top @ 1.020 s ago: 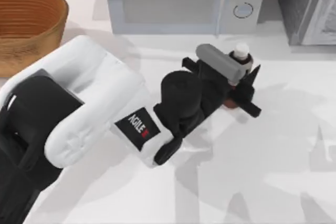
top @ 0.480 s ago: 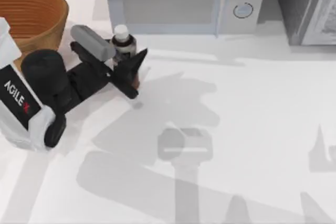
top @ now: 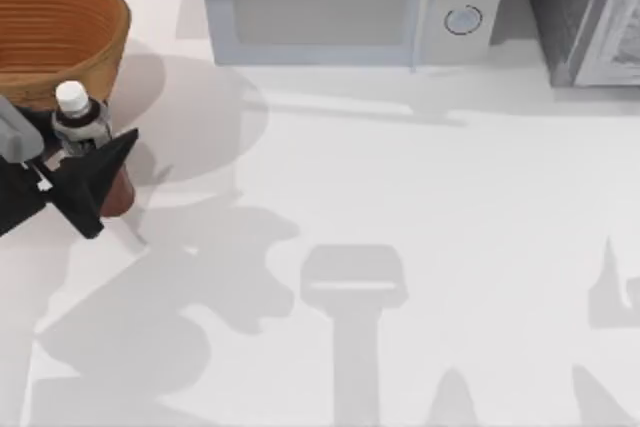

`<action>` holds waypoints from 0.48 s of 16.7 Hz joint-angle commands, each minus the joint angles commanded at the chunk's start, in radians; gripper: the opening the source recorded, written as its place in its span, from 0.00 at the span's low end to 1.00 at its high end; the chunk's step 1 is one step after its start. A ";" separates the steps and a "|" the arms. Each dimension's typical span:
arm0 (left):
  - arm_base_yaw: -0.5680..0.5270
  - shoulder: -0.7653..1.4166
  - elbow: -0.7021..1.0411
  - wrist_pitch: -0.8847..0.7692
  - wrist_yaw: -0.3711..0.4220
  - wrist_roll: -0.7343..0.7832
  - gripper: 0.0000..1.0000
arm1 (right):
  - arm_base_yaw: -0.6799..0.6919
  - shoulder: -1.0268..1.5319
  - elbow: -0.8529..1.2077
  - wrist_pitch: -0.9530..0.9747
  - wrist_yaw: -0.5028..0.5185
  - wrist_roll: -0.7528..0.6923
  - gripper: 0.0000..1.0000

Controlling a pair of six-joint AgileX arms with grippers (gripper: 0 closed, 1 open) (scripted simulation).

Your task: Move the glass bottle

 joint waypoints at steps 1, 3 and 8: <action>0.004 -0.003 -0.003 0.001 0.003 0.000 0.00 | 0.000 0.000 0.000 0.000 0.000 0.000 1.00; 0.004 -0.003 -0.003 0.001 0.003 0.000 0.00 | 0.000 0.000 0.000 0.000 0.000 0.000 1.00; -0.048 0.067 0.045 0.032 -0.021 -0.004 0.00 | 0.000 0.000 0.000 0.000 0.000 0.000 1.00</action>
